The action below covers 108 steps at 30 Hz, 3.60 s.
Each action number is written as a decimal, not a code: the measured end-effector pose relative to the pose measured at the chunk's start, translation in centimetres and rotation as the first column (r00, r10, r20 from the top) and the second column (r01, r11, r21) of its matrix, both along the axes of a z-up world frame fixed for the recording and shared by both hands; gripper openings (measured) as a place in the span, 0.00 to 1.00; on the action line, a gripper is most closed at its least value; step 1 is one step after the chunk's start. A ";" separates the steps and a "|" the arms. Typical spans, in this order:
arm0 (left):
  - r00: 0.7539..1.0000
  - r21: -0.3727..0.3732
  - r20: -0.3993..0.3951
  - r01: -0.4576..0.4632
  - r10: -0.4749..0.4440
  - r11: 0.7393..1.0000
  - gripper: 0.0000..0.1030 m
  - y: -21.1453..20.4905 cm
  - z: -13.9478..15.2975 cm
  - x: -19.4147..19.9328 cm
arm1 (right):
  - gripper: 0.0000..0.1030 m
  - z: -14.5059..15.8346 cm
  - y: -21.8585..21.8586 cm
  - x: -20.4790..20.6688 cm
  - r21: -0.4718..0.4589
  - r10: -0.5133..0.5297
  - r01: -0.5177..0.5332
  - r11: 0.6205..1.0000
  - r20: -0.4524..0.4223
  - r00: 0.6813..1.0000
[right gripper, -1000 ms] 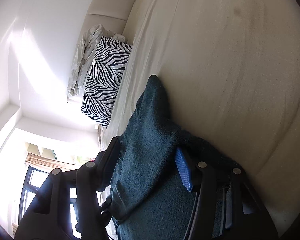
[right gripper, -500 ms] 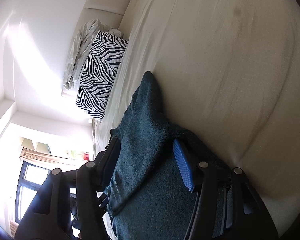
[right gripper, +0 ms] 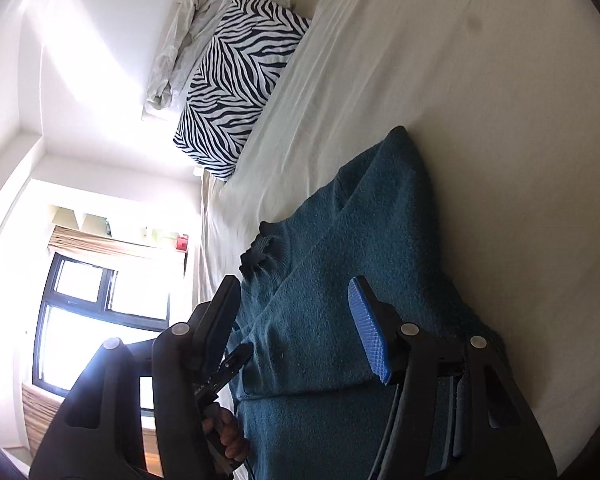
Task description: Fold small clothes
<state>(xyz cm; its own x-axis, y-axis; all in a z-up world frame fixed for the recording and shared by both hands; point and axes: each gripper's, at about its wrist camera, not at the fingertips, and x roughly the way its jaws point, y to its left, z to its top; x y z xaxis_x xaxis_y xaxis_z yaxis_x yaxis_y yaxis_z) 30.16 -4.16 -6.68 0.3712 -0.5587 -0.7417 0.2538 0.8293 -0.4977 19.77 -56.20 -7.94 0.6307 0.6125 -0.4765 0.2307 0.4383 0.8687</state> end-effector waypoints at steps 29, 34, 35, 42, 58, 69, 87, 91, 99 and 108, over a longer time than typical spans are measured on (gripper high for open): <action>0.999 -0.090 0.038 0.020 -0.017 0.996 0.55 1.1 -1.3 -0.1 | 0.53 -2.8 -1.3 -1.9 0.005 0.137 -0.136 0.991 -0.010 0.991; 1.000 -0.134 0.018 -0.016 0.018 0.991 0.55 2.6 -0.6 -1.0 | 0.53 -3.5 -2.5 -6.0 0.058 0.126 -0.126 0.990 0.009 0.992; 0.999 -0.129 0.014 -0.029 0.031 0.991 0.56 3.2 -0.3 -1.6 | 0.53 -3.4 -2.8 -6.9 0.036 0.109 -0.109 0.993 -0.005 0.994; 0.993 -0.079 0.036 -0.111 0.114 0.991 0.62 10.3 2.2 -10.1 | 0.55 -1.3 -3.8 -14.3 -0.065 0.045 -0.044 0.997 0.008 0.999; 0.964 -0.099 -0.139 -0.243 0.229 0.965 0.69 19.7 0.1 -31.2 | 0.55 0.2 0.4 -30.7 -0.259 0.088 -0.100 0.961 -0.056 0.995; 0.962 -0.091 -0.234 -0.169 0.143 0.981 0.66 18.4 -0.7 -33.6 | 0.53 0.7 0.2 -34.7 -0.305 0.100 -0.124 0.944 -0.091 0.991; 0.944 -0.093 -0.315 -0.136 0.100 0.986 0.62 17.5 -1.6 -34.8 | 0.53 1.1 -0.8 -39.7 -0.279 0.106 -0.150 0.948 -0.167 0.980; 0.937 -0.115 -0.334 -0.143 0.097 0.983 0.56 18.0 -1.9 -34.9 | 0.52 0.8 -0.3 -39.8 -0.246 0.116 -0.158 0.956 -0.177 0.977; 0.905 -0.228 -0.410 -0.220 0.111 0.949 0.43 20.4 -3.4 -35.4 | 0.32 0.0 -0.6 -40.1 -0.211 0.107 -0.146 0.967 -0.185 0.977; 0.899 -0.251 -0.428 -0.214 0.090 0.944 0.43 20.4 -3.2 -36.0 | 0.28 0.0 -0.1 -39.7 -0.225 0.123 -0.166 0.960 -0.192 0.974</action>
<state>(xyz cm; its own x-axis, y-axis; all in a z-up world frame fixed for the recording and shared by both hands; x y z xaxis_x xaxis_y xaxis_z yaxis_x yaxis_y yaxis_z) -5.80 16.24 -9.86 0.1707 -0.7291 -0.6628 -0.1393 0.6481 -0.7487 -19.98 -56.29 -7.98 0.4375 0.5464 -0.7142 0.2882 0.6671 0.6869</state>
